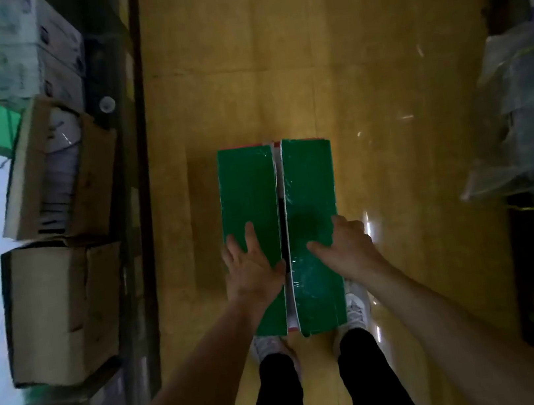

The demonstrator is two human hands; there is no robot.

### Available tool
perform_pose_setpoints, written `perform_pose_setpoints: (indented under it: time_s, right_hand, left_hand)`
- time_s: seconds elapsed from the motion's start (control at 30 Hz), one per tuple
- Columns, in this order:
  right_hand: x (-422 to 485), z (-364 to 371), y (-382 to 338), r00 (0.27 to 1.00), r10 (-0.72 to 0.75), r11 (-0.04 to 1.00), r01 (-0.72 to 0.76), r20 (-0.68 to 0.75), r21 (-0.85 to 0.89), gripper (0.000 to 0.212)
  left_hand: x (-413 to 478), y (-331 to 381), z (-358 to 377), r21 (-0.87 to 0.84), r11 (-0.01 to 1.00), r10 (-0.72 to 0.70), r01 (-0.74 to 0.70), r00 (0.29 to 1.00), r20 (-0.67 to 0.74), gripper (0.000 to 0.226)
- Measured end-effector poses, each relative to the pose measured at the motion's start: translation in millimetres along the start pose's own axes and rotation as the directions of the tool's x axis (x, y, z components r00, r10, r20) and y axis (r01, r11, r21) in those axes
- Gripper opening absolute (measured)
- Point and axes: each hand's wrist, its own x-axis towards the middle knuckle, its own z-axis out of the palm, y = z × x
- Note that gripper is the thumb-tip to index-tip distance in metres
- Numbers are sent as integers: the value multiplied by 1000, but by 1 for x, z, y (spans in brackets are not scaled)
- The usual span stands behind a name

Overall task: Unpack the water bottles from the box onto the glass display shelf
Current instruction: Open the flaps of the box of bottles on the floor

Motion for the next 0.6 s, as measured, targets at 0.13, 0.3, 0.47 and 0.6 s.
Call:
perform_pose_setpoints:
  time_s: [0.13,0.3,0.47,0.6]
  right_hand:
    - [22,14,-6,997,36,998,-40,-68,-58,94]
    - [46,41,-10,992,59,996,-66,-110,-59,104]
    - [63,62,-10,990,110,989,-118,-89,-86,117]
    - [71,65,-12,984,160,981,-168,-82,-99,124]
  left_hand:
    - [24,2,8,100,995,-1,3,1000,-21,105]
    - [50,-3,29,207,978,10,9,996,-92,110]
    - [70,-10,47,243,970,4,26,993,-120,116]
    - [79,-10,52,228,973,-5,38,990,-143,120]
